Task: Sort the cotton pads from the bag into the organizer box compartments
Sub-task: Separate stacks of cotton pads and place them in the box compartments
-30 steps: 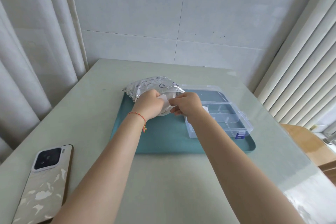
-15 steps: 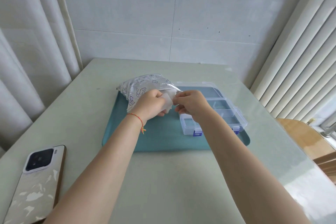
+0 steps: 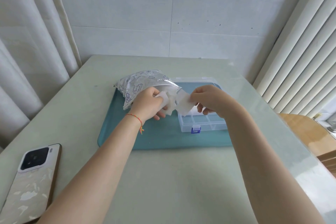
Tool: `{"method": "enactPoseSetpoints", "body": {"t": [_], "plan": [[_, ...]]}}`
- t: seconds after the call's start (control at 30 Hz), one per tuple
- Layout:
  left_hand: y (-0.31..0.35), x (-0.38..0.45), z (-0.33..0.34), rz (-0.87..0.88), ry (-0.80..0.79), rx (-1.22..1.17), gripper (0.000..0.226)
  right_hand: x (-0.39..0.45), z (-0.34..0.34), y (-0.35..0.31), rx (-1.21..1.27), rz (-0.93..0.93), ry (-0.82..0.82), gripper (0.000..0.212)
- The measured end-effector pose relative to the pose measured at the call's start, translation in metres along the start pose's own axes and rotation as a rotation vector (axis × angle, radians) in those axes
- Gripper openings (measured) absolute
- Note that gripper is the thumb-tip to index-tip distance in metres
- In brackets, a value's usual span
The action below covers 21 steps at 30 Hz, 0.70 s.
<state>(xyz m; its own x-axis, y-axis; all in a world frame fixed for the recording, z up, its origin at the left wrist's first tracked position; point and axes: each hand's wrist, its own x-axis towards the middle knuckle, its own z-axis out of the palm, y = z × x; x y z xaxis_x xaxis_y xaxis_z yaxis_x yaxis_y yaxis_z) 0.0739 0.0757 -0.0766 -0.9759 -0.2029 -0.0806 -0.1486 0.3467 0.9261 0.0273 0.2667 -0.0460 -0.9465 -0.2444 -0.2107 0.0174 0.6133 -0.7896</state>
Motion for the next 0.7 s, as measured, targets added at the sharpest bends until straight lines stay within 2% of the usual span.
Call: {"method": "enactPoseSetpoints", "body": {"t": [0.17,0.3,0.47,0.53,0.6,0.7], "plan": [[0.005,-0.003,0.002,-0.038,-0.099,-0.205,0.011,-0.008,-0.006,-0.003,0.032,-0.101,-0.181,0.014],[0.008,-0.003,0.003,-0.08,-0.117,-0.373,0.014,-0.01,-0.008,-0.003,0.135,-0.174,-0.304,0.015],[0.012,-0.003,0.004,-0.116,-0.283,-0.508,0.041,-0.001,0.003,-0.001,0.208,-0.191,-0.185,0.013],[0.014,-0.005,0.006,-0.135,-0.273,-0.593,0.04,0.001,0.008,-0.001,0.309,-0.172,-0.133,0.017],[0.016,-0.005,0.008,-0.134,-0.237,-0.685,0.036,0.001,0.012,-0.002,0.38,-0.157,-0.101,0.012],[0.016,-0.005,0.012,-0.141,-0.195,-0.81,0.033,0.001,0.019,-0.005,0.4,-0.154,-0.073,0.008]]}}
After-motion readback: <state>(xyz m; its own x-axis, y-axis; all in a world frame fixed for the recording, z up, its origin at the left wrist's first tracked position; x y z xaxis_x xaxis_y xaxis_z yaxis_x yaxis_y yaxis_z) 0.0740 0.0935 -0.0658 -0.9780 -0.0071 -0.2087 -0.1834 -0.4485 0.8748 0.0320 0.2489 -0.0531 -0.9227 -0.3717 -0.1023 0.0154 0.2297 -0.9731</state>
